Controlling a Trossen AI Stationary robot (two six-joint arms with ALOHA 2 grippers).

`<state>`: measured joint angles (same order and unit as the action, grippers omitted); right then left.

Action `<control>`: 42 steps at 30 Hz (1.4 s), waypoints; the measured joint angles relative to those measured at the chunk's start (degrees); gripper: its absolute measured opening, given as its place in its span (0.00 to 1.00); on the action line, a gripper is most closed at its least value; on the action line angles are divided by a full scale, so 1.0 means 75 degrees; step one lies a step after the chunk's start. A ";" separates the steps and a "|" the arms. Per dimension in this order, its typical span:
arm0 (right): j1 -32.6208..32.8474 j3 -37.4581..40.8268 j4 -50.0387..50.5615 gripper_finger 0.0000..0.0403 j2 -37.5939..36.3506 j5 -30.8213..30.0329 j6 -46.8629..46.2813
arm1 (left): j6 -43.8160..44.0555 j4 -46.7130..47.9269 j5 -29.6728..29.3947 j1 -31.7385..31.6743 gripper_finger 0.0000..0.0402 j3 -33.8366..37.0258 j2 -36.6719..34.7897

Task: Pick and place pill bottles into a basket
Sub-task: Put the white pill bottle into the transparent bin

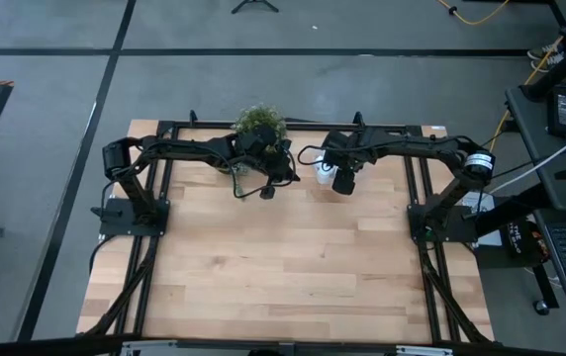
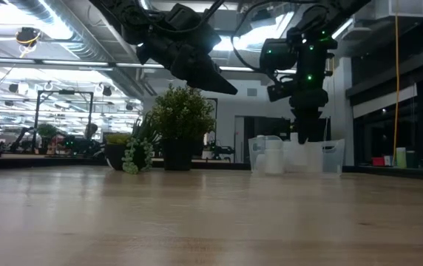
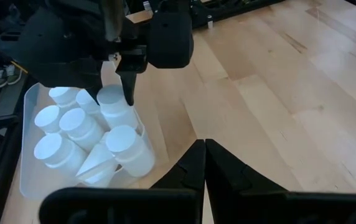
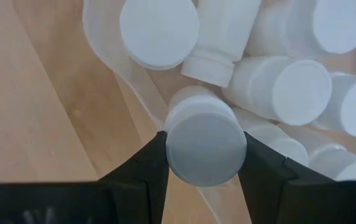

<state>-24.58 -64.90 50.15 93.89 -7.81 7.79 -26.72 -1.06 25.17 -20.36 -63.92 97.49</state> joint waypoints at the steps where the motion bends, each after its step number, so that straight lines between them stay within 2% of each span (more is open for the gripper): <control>1: -0.0003 0.0000 0.0006 0.38 0.0007 -0.0003 0.0000 | 0.0000 0.0000 0.0000 0.0000 0.01 0.0000 0.0000; 8: -0.0003 0.0000 -0.0018 0.38 0.0017 -0.0003 -0.0006 | 0.0000 0.0003 0.0000 0.0000 0.01 0.0000 0.0000; 15: -0.0003 0.0000 -0.0018 0.45 0.0017 -0.0006 -0.0003 | 0.0000 0.0022 0.0000 0.0000 0.00 0.0000 0.0000; 26: 0.0000 0.0000 -0.0017 0.46 0.0017 -0.0009 0.0018 | 0.0000 0.0081 0.0000 0.0000 0.01 0.0000 0.0000; 33: -0.0003 0.0000 0.0067 0.38 0.0017 -0.0012 0.0026 | 0.0000 0.0157 0.0001 0.0000 0.01 0.0000 0.0000; 36: -0.0003 0.0000 0.0062 0.38 0.0017 -0.0012 0.0023 | 0.0000 0.0157 0.0000 0.0000 0.01 0.0000 0.0000; 42: 0.0000 0.0000 0.0061 0.55 0.0017 -0.0012 0.0000 | 0.0000 0.0169 0.0000 0.0000 0.01 0.0000 0.0000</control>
<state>-24.58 -64.90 50.61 94.02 -7.90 7.79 -26.72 0.21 25.17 -20.36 -63.92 97.49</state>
